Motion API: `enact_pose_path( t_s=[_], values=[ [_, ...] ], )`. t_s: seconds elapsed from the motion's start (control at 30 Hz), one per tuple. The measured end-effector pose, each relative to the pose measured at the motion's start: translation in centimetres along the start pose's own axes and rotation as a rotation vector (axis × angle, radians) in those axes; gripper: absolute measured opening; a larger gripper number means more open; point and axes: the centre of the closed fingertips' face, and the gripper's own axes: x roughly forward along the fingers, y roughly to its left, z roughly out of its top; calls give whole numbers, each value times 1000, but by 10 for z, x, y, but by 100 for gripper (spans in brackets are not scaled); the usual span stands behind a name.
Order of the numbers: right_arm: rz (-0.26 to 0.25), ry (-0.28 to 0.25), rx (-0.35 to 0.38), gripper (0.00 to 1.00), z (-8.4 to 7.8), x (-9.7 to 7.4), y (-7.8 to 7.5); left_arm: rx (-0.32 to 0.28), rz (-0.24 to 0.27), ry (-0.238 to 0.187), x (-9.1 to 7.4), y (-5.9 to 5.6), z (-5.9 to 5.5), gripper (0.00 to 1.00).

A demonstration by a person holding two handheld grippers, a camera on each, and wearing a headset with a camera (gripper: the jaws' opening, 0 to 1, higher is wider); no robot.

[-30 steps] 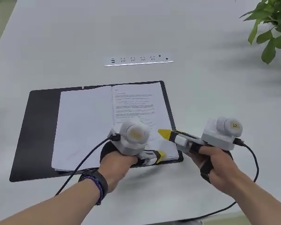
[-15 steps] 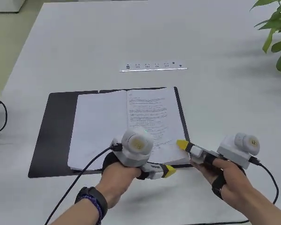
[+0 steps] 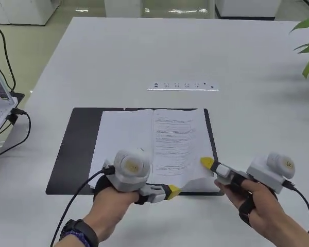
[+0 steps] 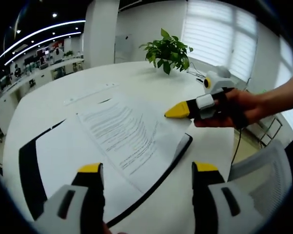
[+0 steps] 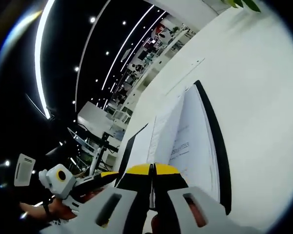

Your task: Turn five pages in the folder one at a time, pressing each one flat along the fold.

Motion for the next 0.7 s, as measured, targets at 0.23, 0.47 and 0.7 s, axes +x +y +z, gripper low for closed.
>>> enact_pose_path(
  t_s=[0.23, 0.47, 0.7],
  values=[
    [22, 12, -23, 0, -4, 12, 16, -8, 32, -13, -19, 12, -5, 73],
    [42, 22, -33, 0, -11, 24, 32, -11, 60, -22, -40, 29, -9, 73],
    [62, 16, -34, 0, -17, 35, 49, -21, 88, -30, -63, 44, -16, 74]
  ],
)
